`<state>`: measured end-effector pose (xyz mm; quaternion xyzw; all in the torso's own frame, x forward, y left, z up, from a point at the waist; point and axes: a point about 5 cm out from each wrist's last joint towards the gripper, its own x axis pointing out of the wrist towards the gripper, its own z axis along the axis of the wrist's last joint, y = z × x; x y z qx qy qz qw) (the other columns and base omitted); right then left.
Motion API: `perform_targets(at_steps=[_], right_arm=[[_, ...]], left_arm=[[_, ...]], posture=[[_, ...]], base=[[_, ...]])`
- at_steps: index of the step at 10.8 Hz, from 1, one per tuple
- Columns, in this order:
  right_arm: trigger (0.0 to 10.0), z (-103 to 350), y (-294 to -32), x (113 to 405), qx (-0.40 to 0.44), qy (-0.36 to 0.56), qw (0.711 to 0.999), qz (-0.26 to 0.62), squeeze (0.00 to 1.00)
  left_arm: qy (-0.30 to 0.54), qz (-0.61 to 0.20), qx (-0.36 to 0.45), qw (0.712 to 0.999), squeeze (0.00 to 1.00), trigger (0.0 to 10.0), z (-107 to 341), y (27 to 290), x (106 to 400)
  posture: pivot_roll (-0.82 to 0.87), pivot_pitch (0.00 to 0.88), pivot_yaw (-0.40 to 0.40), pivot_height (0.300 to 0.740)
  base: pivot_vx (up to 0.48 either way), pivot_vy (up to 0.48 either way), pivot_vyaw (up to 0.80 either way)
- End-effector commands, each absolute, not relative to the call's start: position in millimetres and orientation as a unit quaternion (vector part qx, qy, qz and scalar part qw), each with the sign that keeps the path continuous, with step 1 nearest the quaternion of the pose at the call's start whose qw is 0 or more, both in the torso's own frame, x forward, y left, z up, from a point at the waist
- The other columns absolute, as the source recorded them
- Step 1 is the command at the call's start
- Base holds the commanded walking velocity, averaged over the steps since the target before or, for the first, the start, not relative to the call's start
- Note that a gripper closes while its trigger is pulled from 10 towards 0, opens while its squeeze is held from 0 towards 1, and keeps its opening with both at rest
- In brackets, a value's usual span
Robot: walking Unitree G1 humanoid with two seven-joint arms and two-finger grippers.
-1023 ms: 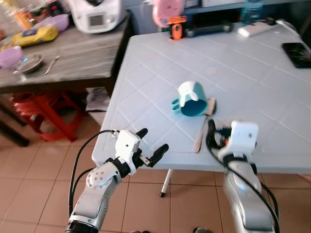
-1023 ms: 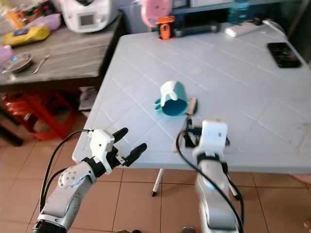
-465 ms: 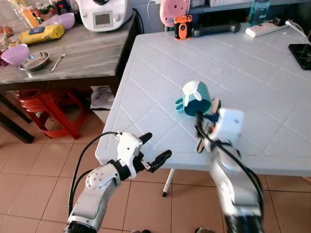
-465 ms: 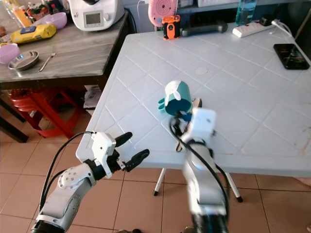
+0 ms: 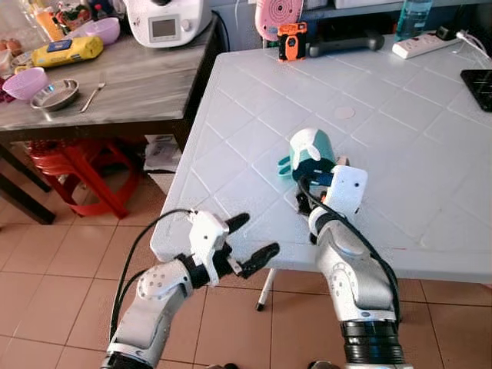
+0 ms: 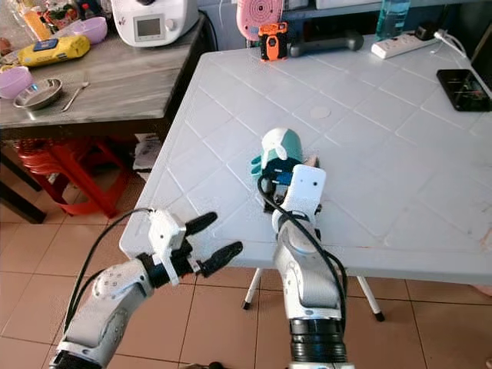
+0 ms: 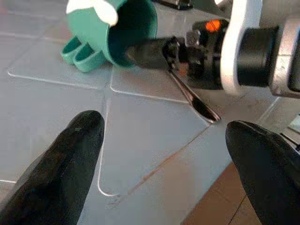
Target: Setting the table
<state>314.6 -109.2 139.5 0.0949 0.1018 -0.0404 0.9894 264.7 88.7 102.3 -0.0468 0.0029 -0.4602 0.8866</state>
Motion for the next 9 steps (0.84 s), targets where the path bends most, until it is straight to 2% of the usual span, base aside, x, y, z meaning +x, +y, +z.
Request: perform_targets(at_steps=[1,2,6,7,8,9], right_arm=[[9.3,127.6,-101.2,306.9,0.096,0.136,0.985,-0.032,0.0],[10.0,129.2,-104.9,304.3,0.092,0.128,0.987,-0.032,0.0],[10.0,128.4,-109.7,300.7,0.094,0.148,0.983,-0.044,0.0],[3.2,123.2,-114.5,300.7,0.099,0.161,0.981,-0.051,0.0],[0.0,121.2,-117.5,302.9,0.098,0.173,0.979,-0.055,0.0],[0.0,118.5,-122.5,305.9,0.085,0.19,0.976,-0.06,0.0]], left_arm=[[0.009,-0.456,-0.039,0.889,0.0,10.0,100.7,94.9,263.9],[0.008,-0.448,-0.036,0.893,0.0,10.0,100.8,95.6,265.7],[0.009,-0.446,-0.034,0.894,0.0,10.0,100.7,92.3,266.0],[0.009,-0.445,-0.034,0.895,0.0,10.0,100.7,92.3,266.4],[0.009,-0.445,-0.034,0.895,0.0,10.0,100.6,91.8,266.4],[0.01,-0.446,-0.034,0.894,0.0,10.0,100.6,91.3,266.2]], posture=[[-0.13,0.141,0.173,0.74],[-0.13,0.141,0.173,0.74],[-0.14,0.138,0.173,0.74],[-0.14,0.137,0.175,0.74],[-0.14,0.138,0.173,0.74],[-0.14,0.136,0.172,0.74]], base=[[0.0,0.0,0.0],[0.0,0.0,0.0],[0.0,0.0,0.0],[0.0,0.0,0.0],[0.0,0.0,0.0],[0.0,0.0,0.0]])
